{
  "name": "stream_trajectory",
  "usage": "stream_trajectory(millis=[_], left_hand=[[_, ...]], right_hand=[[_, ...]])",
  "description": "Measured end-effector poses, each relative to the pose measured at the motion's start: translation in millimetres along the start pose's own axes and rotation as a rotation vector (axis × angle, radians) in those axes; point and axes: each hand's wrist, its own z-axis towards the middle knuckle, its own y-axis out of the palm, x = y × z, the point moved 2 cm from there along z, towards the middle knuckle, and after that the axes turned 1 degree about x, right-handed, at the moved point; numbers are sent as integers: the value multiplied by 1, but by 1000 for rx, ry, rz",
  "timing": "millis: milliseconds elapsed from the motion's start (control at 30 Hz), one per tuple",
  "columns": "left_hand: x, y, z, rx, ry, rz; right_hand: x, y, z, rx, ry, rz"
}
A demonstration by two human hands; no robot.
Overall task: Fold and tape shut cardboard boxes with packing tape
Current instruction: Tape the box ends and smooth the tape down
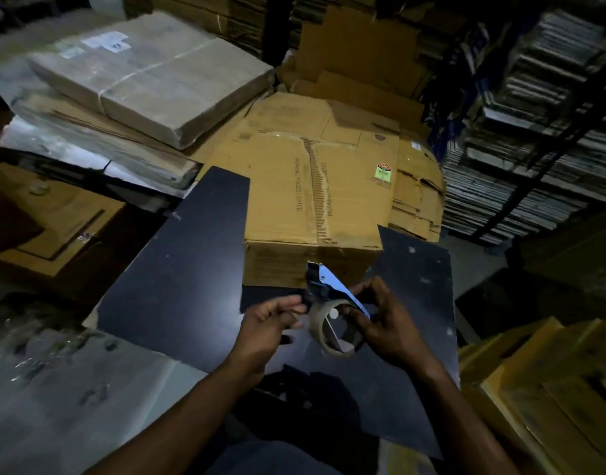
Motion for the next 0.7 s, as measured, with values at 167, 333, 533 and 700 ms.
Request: stream_trajectory(millis=[167,333,533,700], left_hand=[[36,-31,9,101,1,-192],[58,-47,14,-72,-294,-303],[79,-38,20,-69,-293,-300],[91,-21,27,-18,-243,-268]], right_hand=[[-40,20,26,-33,-120,-19],[-54,28,47,-76,-155,1],[-56,21,72,-166,-175,-23],[-49,5,94,-205,-187,-32]])
